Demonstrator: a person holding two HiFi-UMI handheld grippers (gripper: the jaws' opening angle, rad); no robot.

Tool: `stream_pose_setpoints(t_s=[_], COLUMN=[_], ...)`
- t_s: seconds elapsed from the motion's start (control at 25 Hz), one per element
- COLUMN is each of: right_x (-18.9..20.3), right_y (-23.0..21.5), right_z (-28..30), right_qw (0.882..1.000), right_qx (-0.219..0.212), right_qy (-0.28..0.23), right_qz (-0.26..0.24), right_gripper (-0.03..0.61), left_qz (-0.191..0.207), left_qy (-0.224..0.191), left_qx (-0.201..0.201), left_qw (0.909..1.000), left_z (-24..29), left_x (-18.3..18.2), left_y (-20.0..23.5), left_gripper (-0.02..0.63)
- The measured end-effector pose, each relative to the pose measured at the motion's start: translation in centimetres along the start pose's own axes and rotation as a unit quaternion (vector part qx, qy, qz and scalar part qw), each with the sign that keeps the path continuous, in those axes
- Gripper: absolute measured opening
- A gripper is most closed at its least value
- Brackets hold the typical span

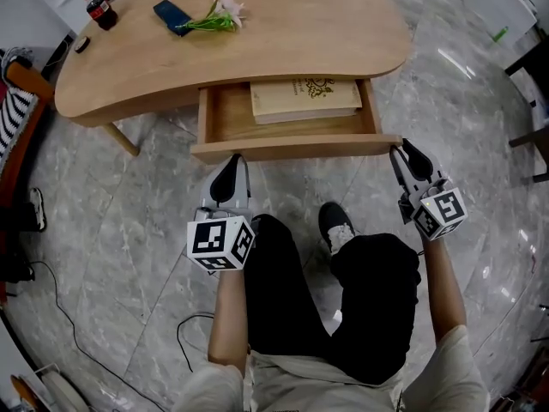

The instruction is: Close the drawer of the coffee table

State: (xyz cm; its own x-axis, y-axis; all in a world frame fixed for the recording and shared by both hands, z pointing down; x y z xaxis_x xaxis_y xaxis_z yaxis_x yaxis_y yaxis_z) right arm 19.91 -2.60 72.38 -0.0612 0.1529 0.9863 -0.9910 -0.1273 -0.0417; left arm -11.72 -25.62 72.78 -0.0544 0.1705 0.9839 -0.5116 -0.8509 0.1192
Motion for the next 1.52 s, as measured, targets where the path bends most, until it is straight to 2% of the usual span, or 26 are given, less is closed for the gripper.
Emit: stream_pose_setpoints(t_s=[0.2,0.4,0.56,1.04,1.28,1.52], right_x=[-0.5,-0.6,-0.8,-1.5,-1.7,-1.9], right_y=[-0.4,-1.1,-1.0,-2.2,-3.1,-3.6], right_z=[1.4,2.3,3.0,6.2,7.5,8.6], right_qw=[1.000,1.000,0.999,0.997,0.997,0.997], right_qx=[0.009,0.017,0.043,0.075,0.078,0.077], right_qy=[0.013,0.013,0.002,0.003,-0.003,0.004], right_qz=[-0.007,-0.012,-0.010,-0.007,-0.008,-0.017], right_gripper=[0.114,0.114,0.114,0.111,0.112,0.110], left_qz=[0.001,0.007,-0.013,-0.004,0.003,-0.007], left_qy=[0.001,0.013,0.019,0.020,0.014,0.005], left_qx=[-0.013,-0.006,0.001,0.003,0.008,0.003], left_qw=[0.9999,0.9999,0.9997,0.9998,0.9999,1.0000], left_z=[1.3,2.5,3.4,6.6,8.3,9.1], left_x=[-0.2,-0.6,-0.9,-2.0,-2.3,-2.1], left_y=[0.5,0.7,1.2,2.6,3.2,3.6], left_gripper=[0.009,0.009,0.009,0.009,0.009,0.009])
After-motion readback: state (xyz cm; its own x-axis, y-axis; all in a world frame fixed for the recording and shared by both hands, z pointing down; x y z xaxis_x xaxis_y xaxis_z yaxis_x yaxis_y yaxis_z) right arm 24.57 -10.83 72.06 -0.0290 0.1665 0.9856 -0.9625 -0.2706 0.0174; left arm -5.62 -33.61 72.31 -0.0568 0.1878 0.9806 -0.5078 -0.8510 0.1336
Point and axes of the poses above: the fingertips, and each gripper's own axes: z forward along the fingers, y to its left, x out of its underside, the point moved 9 cm from there along -z, backward along the fingers, and after that the axes turned 4 degrees about z, right-handed, at the moved point
